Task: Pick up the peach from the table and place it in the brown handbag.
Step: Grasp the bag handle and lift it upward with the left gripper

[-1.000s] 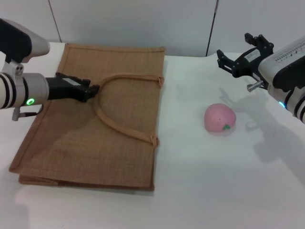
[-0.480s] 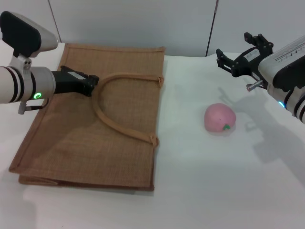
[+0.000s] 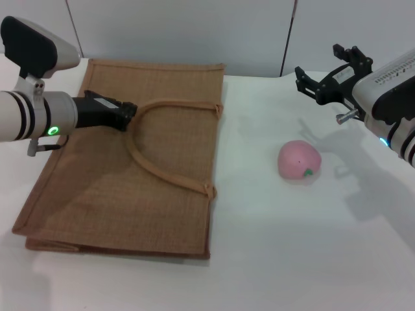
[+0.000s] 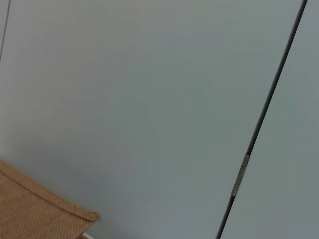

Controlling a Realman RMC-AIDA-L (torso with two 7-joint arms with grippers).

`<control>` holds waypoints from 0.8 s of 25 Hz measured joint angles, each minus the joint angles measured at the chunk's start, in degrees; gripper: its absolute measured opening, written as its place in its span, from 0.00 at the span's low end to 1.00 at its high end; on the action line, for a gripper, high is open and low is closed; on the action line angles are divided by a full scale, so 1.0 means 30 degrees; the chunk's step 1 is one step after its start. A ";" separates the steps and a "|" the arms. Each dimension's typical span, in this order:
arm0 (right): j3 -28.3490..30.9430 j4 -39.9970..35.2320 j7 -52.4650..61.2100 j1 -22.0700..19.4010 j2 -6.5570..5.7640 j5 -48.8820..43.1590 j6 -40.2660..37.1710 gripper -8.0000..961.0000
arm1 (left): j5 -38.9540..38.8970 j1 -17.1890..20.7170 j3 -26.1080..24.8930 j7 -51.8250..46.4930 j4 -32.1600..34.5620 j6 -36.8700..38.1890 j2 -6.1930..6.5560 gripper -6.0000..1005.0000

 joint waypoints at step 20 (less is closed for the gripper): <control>0.0000 -0.0023 0.0000 0.0175 0.0024 0.0029 0.0724 0.90 | 0.0299 -0.0189 0.0135 0.0102 -0.0965 0.1743 -0.0363 0.65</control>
